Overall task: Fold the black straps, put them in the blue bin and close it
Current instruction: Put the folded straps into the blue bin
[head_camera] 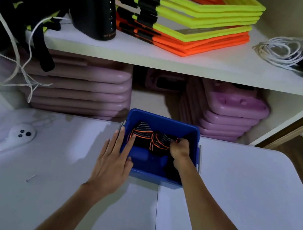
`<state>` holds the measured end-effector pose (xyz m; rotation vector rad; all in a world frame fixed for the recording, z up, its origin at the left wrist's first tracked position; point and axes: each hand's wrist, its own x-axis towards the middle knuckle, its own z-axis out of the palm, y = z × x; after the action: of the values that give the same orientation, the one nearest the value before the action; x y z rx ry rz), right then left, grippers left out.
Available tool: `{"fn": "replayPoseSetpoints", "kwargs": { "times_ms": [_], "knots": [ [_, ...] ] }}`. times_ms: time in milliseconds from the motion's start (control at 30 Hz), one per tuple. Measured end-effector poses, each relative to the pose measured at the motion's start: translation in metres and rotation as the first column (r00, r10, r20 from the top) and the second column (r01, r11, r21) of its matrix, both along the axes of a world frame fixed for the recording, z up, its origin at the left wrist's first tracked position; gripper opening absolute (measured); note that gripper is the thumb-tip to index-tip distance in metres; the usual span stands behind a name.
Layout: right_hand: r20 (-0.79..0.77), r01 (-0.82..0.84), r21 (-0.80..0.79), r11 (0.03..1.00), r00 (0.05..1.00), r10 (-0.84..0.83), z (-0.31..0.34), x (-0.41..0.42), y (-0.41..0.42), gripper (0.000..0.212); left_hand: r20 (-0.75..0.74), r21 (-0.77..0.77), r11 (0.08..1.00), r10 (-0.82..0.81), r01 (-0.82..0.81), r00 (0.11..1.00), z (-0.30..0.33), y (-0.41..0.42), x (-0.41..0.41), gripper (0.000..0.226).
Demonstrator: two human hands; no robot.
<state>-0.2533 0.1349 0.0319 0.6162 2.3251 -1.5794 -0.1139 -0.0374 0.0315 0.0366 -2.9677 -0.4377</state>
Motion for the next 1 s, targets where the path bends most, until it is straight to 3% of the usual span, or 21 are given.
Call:
{"fn": "replayPoseSetpoints", "kwargs": {
  "times_ms": [133,233,433,567,700,767,1000],
  "knots": [
    [0.042,0.081,-0.147,0.986,0.996,-0.076,-0.006,-0.005,0.002,0.026,-0.018,0.031,0.999,-0.005,0.005,1.000,-0.004,0.000,0.000,0.062],
    [0.019,0.106,-0.141,0.984,0.994,-0.105,-0.010,0.002,0.002,0.029,-0.016,0.044,0.999,0.001,0.000,1.000,-0.005,0.001,0.000,0.062],
    [-0.052,0.132,0.035,0.991,0.990,-0.130,-0.009,0.007,-0.009,0.031,-0.023,0.044,0.999,-0.007,0.008,1.000,-0.005,0.000,0.000,0.061],
    [-0.022,0.013,0.153,0.988,1.000,-0.010,-0.007,0.003,-0.008,0.028,-0.036,0.049,0.999,-0.015,0.016,0.999,-0.006,0.001,-0.001,0.059],
    [0.078,-0.227,0.426,0.875,0.974,0.214,0.003,0.001,-0.006,0.035,-0.024,0.049,0.999,-0.018,0.019,1.000,-0.006,0.003,-0.002,0.058],
    [0.075,-0.266,0.508,0.820,0.961,0.265,0.007,0.001,-0.004,0.034,-0.017,0.044,0.999,-0.023,0.023,1.000,-0.005,0.003,-0.002,0.058],
    [-0.010,-0.222,0.426,0.877,0.968,0.250,0.019,0.007,0.006,0.035,-0.008,0.033,0.999,0.004,-0.004,1.000,-0.001,0.003,-0.001,0.057]
  ]
}}
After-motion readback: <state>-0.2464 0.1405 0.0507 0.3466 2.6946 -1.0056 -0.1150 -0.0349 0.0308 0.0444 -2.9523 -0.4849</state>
